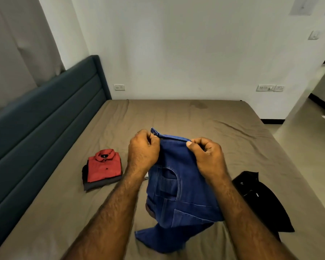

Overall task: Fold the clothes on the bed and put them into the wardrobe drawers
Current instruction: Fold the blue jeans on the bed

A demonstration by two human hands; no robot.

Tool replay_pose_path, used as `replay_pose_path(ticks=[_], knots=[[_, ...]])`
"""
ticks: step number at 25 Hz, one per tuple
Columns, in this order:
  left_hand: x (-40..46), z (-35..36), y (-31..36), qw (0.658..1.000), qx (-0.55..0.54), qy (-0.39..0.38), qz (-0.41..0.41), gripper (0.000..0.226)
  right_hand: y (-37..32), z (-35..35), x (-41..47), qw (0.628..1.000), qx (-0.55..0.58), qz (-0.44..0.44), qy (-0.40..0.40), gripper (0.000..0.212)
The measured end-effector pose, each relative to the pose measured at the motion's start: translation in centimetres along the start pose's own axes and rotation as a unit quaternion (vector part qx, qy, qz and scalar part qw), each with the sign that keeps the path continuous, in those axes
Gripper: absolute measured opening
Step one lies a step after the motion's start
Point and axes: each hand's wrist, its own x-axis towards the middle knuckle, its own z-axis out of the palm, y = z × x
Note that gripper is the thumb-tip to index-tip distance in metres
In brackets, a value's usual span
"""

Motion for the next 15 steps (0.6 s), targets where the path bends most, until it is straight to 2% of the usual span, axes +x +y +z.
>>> replay_pose_path(ticks=[2,4,6,7,9,11,13,15], knots=[[0.1,0.8,0.3,1.0,-0.005,0.01,-0.01,0.019,0.9,-1.5,0.9,0.999,0.016,0.026,-0.043,0.024],[0.2,1.4,1.0,0.999,-0.022,-0.007,0.025,0.019,1.0,-1.8,1.5,0.993,0.031,0.06,-0.093,0.032],[0.2,2.0,1.6,0.995,-0.035,-0.027,0.084,0.017,0.8,-1.9,1.9,0.988,-0.02,0.058,-0.139,0.042],[0.2,2.3,1.9,0.993,-0.031,-0.032,0.111,0.017,0.8,-2.1,2.1,0.986,-0.07,0.034,-0.145,0.04],[0.6,3.0,2.0,0.991,-0.004,-0.023,0.135,0.018,0.8,-2.5,2.4,0.986,-0.129,-0.03,-0.102,0.034],[0.6,3.5,2.2,0.989,0.031,0.008,0.147,0.019,0.5,-2.5,2.5,0.989,-0.116,-0.069,-0.06,0.04],[0.9,4.0,2.6,0.988,0.032,0.039,0.144,0.017,0.3,-2.2,2.5,0.992,-0.073,-0.08,-0.07,0.041],[1.0,4.3,2.6,0.991,0.001,0.036,0.126,0.015,0.1,-1.9,2.1,0.992,-0.033,-0.084,-0.087,0.039]])
